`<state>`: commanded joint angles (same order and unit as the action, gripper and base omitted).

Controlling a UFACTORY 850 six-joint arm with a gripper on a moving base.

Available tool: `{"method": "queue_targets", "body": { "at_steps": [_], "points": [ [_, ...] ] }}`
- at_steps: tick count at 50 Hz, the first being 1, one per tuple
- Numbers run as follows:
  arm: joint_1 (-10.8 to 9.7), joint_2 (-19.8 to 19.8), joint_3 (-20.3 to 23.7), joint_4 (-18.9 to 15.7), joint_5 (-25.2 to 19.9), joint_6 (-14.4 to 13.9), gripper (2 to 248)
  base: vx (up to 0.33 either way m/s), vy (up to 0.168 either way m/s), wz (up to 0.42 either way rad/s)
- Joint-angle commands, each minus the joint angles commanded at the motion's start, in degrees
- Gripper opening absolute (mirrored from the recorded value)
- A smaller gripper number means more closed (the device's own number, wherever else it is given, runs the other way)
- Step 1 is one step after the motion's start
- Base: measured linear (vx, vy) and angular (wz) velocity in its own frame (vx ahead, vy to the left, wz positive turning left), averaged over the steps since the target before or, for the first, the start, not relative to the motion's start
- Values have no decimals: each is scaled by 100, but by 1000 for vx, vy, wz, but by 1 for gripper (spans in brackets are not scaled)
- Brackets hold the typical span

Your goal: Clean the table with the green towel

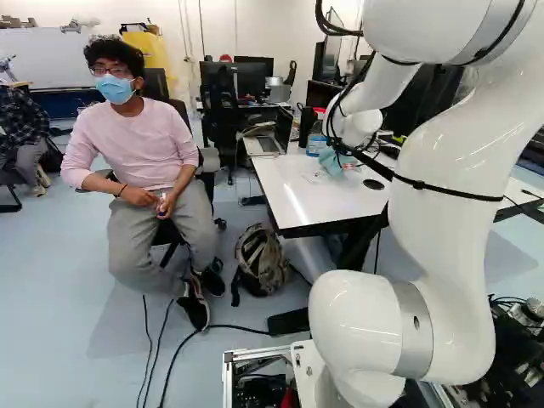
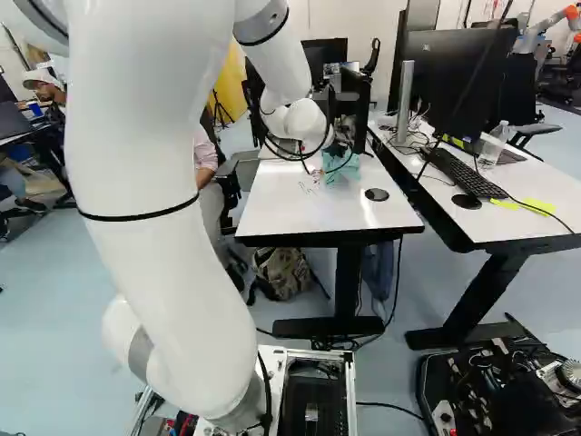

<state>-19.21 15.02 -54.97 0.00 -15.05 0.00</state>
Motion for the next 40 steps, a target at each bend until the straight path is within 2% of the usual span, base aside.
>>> {"method": "queue_targets", "body": {
  "at_steps": [24, 40],
  "points": [
    [0, 313, -31, 0, -309, 0, 28, 0, 0, 0],
    [0, 528, -63, 0, -324, 0, 28, 0, 0, 0]
  ]
}}
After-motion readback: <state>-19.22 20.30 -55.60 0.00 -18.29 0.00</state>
